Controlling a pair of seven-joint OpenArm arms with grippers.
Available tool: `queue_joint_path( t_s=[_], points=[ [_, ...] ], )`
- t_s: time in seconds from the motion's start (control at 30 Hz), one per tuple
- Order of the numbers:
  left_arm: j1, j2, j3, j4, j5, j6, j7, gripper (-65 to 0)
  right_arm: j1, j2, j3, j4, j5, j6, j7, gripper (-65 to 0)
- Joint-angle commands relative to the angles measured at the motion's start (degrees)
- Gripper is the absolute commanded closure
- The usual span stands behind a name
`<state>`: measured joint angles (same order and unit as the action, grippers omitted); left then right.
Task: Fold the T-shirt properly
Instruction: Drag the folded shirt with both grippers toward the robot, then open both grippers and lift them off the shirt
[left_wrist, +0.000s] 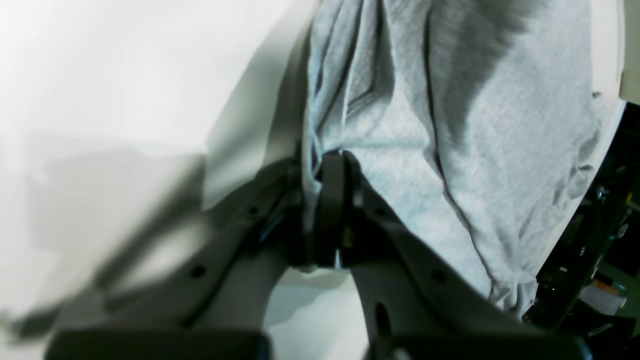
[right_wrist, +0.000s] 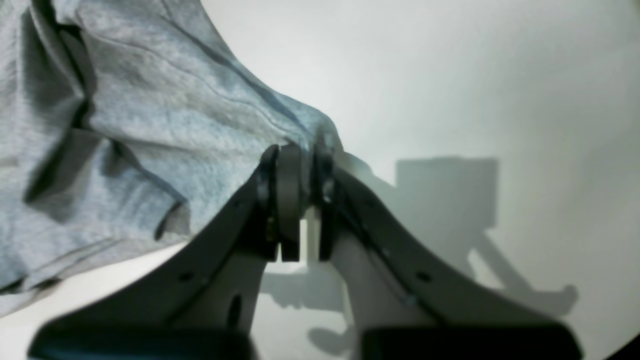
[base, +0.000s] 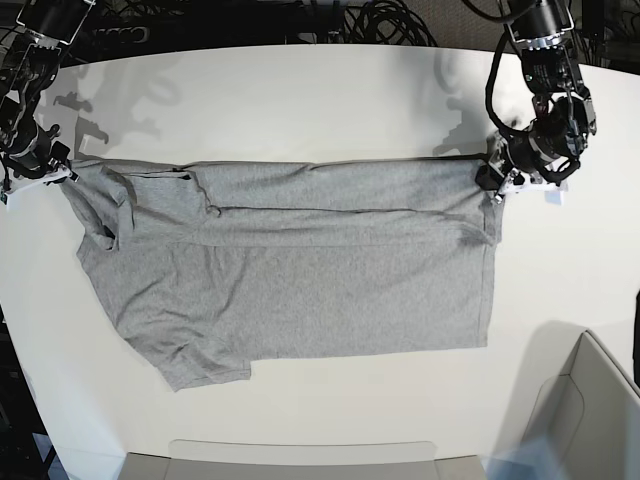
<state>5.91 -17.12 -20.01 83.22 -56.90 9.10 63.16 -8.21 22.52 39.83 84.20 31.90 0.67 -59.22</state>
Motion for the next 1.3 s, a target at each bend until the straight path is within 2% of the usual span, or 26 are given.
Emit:
queue_joint_path(
  t_s=[0.0,0.2,0.4,0.63,0.97,1.07,1.27],
  points=[
    [0.7,-0.8,-1.0,0.3,1.6,0.7,0.8,0.0,0.0,1.5,0.5,2.0,0.3,0.3,0.1,-2.1],
    [6.8,-1.0,-4.6,5.8,1.8,0.7,2.3,0.0,-4.2,1.3,0.6,5.1,0.4,0.3,-1.7,-2.1],
    [12.5,-3.6,-4.6,8.7,1.9,0.7,2.0,0.0,-10.1,1.1,0.6,9.6,0.5,0.3,-2.1,-2.1],
    [15.2,-6.2,-4.7,8.7,1.9,0.7,1.6,0.0,-13.2,0.2,3.0,9.9,0.5,0.3,-2.1,-2.1],
    [17.8,-6.2,-4.7,8.7,1.9,0.7,1.6,0.0,-14.9,-0.8,4.0,10.3,0.5,0.3,-2.1,-2.3],
    [17.8,-6.2,-4.7,8.8,1.9,1.0,1.7,-0.5,-15.0,-2.1,4.0,11.6,0.5,0.3,-2.1,-3.0],
    [18.7,-6.3,-4.7,12.8,1.9,1.1,2.1,-19.7,-16.7,-3.0,4.1,16.8,0.3,0.2,-2.1,-16.3]
  ],
)
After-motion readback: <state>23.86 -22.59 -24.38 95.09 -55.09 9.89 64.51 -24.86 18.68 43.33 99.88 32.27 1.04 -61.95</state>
